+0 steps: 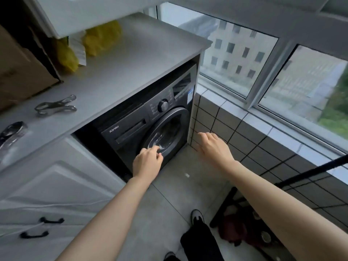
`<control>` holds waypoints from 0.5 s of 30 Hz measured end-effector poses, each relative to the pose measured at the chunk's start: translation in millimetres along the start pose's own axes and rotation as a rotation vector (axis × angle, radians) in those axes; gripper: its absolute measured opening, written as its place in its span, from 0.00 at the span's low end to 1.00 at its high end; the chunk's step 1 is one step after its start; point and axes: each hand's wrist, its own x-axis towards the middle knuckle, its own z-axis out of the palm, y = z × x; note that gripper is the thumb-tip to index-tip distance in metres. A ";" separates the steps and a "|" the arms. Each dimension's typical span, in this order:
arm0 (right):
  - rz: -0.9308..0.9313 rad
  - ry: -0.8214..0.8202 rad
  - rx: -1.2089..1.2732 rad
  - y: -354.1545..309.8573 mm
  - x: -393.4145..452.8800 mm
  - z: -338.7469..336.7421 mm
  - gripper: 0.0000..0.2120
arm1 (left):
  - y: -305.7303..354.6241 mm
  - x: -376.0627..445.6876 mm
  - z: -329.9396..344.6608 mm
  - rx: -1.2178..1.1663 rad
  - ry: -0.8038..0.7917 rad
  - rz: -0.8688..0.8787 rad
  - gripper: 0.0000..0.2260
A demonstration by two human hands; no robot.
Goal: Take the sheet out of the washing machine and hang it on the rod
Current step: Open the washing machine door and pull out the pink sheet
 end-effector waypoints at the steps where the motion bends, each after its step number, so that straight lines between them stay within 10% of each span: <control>1: -0.005 -0.014 0.002 6.4 10.5 5.2 0.19 | 3.7 8.6 5.3 -0.021 -0.015 -0.034 0.12; 15: -0.137 -0.227 0.041 89.8 165.8 72.6 0.18 | 46.8 155.9 96.9 -0.668 0.030 -0.747 0.09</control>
